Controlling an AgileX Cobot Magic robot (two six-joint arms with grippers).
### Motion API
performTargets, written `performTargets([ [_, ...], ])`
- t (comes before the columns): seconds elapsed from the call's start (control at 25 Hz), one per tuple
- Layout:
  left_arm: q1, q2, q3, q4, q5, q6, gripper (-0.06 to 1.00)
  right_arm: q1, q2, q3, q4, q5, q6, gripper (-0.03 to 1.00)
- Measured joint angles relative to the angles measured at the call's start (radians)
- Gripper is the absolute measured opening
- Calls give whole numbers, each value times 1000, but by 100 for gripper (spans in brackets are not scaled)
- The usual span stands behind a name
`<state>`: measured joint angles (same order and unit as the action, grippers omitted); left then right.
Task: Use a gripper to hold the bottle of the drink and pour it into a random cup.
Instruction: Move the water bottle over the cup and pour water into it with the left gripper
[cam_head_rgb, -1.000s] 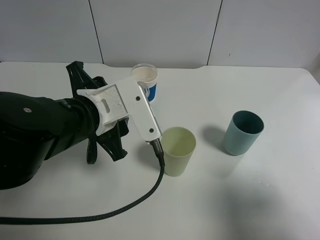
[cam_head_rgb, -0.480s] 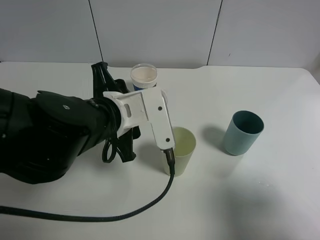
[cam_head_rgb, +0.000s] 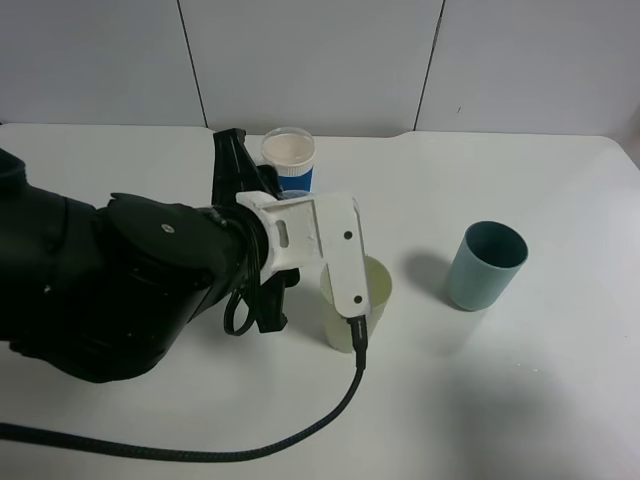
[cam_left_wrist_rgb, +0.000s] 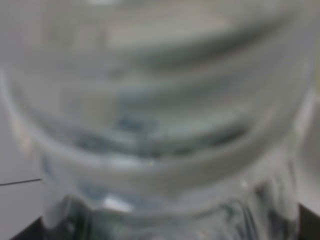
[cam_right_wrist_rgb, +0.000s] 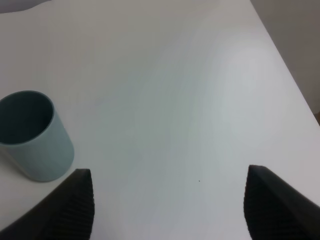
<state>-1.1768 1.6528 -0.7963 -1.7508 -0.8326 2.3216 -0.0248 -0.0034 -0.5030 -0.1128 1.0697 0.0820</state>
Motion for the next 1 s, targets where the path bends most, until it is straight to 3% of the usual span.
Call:
performTargets([
  [0.44,0,57,-23,0,-68,129,55,0,0,0,0,0,0,63],
  [1.0,0,80,-32,-2,-127,181,55,0,0,0,0,0,0,63],
])
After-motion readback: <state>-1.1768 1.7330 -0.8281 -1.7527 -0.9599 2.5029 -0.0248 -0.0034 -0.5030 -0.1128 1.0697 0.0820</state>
